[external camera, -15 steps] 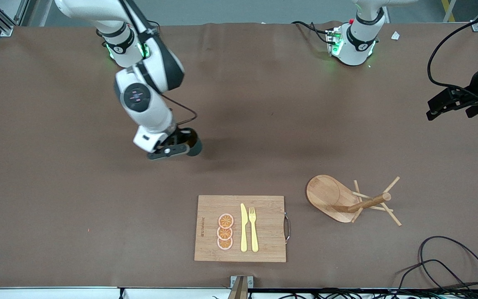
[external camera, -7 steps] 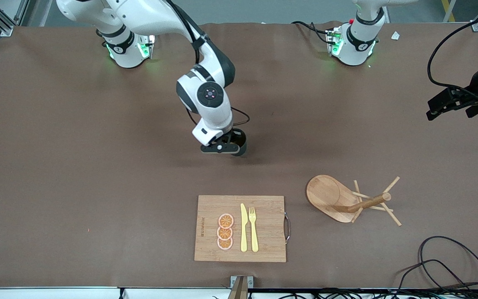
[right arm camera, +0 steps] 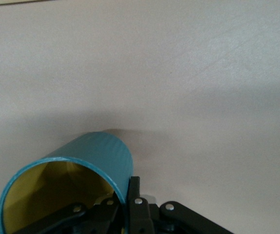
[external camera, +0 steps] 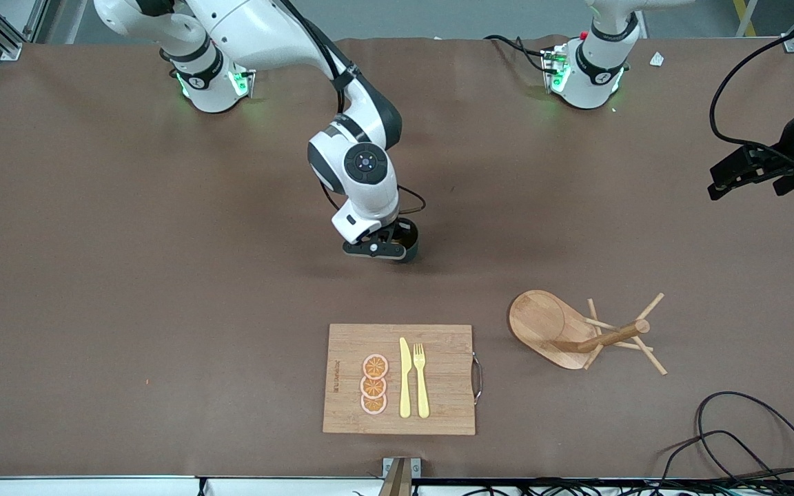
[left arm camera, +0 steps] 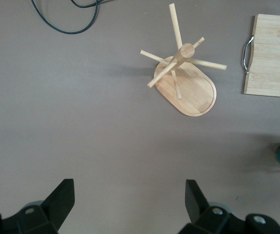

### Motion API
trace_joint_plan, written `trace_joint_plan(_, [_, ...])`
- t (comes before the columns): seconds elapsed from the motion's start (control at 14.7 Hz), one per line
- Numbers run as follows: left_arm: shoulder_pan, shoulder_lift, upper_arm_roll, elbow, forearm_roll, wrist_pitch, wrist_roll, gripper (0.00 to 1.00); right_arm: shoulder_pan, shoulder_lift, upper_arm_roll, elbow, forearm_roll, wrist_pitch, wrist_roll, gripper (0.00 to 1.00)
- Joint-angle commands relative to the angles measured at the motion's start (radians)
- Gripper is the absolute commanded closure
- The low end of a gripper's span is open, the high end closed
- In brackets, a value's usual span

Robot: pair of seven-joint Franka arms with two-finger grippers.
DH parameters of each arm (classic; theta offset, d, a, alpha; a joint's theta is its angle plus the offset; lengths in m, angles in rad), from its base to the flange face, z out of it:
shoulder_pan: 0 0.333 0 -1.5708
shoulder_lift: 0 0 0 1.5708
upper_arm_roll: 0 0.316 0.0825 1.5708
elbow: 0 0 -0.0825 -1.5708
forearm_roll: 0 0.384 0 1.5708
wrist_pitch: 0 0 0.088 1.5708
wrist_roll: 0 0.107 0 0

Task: Pass cup and hang on rack
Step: 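Set the mug down, open the right gripper while the left gripper approaches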

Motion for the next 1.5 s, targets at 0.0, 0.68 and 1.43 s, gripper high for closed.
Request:
trace_joint_plan(0.0, [-0.007, 0.006, 0.003, 0.009, -0.014, -0.016, 0.001, 0.00, 0.021, 0.013, -0.012, 0.017, 0.001, -0.008, 0.029, 1.00])
trace_joint_plan(0.68, [-0.010, 0.019, -0.004, 0.012, -0.006, -0.075, -0.010, 0.00, 0.028, 0.036, -0.011, 0.016, -0.116, 0.021, 0.020, 0.72])
trace_joint_plan(1.43, [-0.024, 0.014, -0.136, 0.011, 0.005, -0.078, -0.359, 0.00, -0.034, -0.088, -0.008, 0.035, -0.017, -0.155, -0.148, 0.00])
